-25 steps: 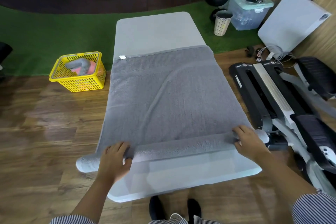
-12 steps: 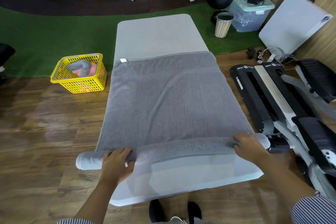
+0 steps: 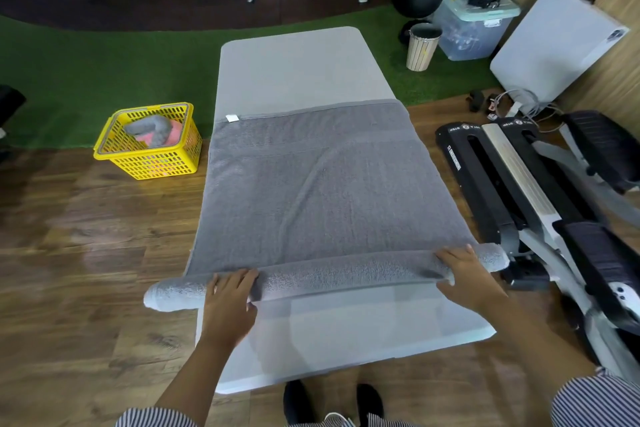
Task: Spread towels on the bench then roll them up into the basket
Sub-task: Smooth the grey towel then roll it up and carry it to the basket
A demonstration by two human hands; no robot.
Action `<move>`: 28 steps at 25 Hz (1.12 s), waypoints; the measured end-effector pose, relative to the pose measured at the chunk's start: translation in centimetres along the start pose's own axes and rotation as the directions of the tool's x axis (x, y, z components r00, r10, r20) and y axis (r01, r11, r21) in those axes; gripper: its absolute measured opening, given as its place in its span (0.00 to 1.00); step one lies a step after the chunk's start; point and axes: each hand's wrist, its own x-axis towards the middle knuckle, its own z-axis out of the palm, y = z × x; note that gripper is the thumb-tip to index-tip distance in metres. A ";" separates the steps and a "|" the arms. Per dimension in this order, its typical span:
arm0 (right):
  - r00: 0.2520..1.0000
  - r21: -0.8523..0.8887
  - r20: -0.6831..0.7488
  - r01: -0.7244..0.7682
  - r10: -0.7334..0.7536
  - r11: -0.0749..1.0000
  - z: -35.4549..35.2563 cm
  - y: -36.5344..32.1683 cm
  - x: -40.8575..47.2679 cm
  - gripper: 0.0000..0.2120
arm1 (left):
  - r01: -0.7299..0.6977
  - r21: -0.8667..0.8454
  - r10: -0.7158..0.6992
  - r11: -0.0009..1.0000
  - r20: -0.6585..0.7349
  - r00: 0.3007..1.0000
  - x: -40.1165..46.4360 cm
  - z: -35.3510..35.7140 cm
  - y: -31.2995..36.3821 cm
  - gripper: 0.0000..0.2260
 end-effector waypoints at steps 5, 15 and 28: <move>0.996 0.041 0.076 -0.046 0.043 0.998 -0.2 0.3 0.4 0.13 | -0.022 0.014 0.022 1.000 0.015 1.000 0.2 -1.1 0.4 0.17; 0.984 0.099 -0.125 -0.114 0.126 0.989 0.5 0.5 0.5 0.17 | 0.110 -0.062 -0.116 0.992 -0.105 0.988 -1.3 -0.2 -1.9 0.22; 0.988 -0.089 0.097 -0.111 0.119 0.990 -1.4 0.6 1.1 0.10 | -0.046 -0.028 0.045 0.999 -0.041 0.998 -0.8 -1.7 -3.8 0.16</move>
